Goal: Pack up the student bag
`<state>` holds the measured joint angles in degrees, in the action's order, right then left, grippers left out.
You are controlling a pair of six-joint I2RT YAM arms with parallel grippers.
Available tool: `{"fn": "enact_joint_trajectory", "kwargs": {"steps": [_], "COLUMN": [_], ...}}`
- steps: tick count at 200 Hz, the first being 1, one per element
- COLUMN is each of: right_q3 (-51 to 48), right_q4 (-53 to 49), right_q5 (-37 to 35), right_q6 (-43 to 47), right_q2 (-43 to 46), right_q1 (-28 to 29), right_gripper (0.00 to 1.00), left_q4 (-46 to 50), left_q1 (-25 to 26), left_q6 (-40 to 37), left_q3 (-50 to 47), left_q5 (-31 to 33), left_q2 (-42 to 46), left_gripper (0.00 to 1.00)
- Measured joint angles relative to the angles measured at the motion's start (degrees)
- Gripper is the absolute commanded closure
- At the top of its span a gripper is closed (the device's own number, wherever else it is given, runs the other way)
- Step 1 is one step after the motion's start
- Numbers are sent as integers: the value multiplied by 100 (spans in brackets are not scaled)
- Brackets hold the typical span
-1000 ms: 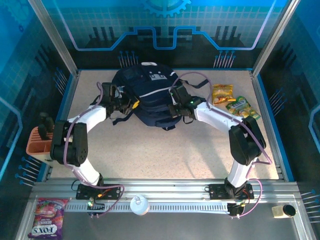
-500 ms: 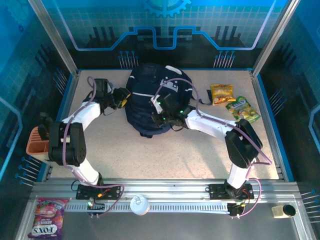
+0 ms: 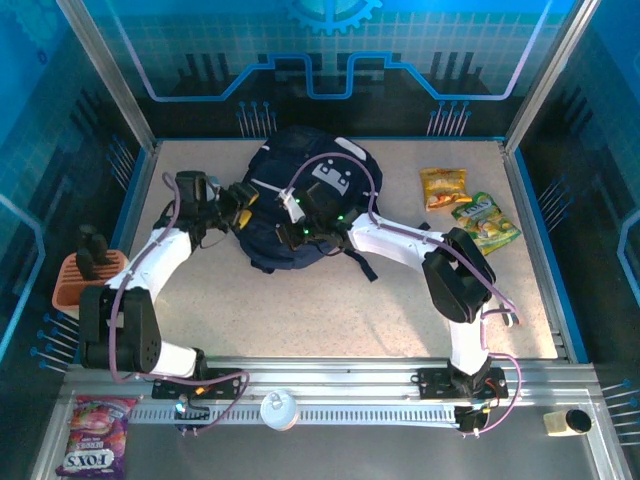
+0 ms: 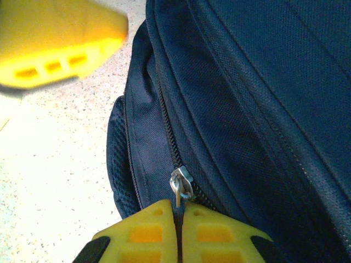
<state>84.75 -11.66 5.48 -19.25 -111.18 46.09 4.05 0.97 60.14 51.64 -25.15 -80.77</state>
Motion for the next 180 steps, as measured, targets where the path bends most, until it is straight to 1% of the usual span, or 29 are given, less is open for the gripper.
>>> {"fn": "enact_joint_trajectory", "kwargs": {"steps": [37, 69, 79, 93, 116, 180], "right_q3": [2, 2, 2, 2, 2, -118], "right_q4": [0, 2, 0, -13, -31, -13], "right_q5": [46, 76, 79, 76, 59, -92], "right_q6": [-50, -50, -50, -48, -42, 7], "right_q2": [-9, -9, -9, -9, -9, 20], "right_q1": [0, -2, -2, 0, 0, -2], "right_gripper": [93, 92, 92, 92, 92, 93], "left_q4": [-221, -442, -487, -533, -586, -579], "left_q1": [197, 232, 249, 271, 295, 302], "left_q6": [420, 562, 592, 603, 590, 588], "left_q3": [-476, -496, -483, -448, -382, -245], "left_q5": [-20, -20, -22, -22, -24, -59], "left_q2": [-13, -179, -264, -378, -527, -658], "left_gripper": [44, 46, 48, 53, 64, 99]}}
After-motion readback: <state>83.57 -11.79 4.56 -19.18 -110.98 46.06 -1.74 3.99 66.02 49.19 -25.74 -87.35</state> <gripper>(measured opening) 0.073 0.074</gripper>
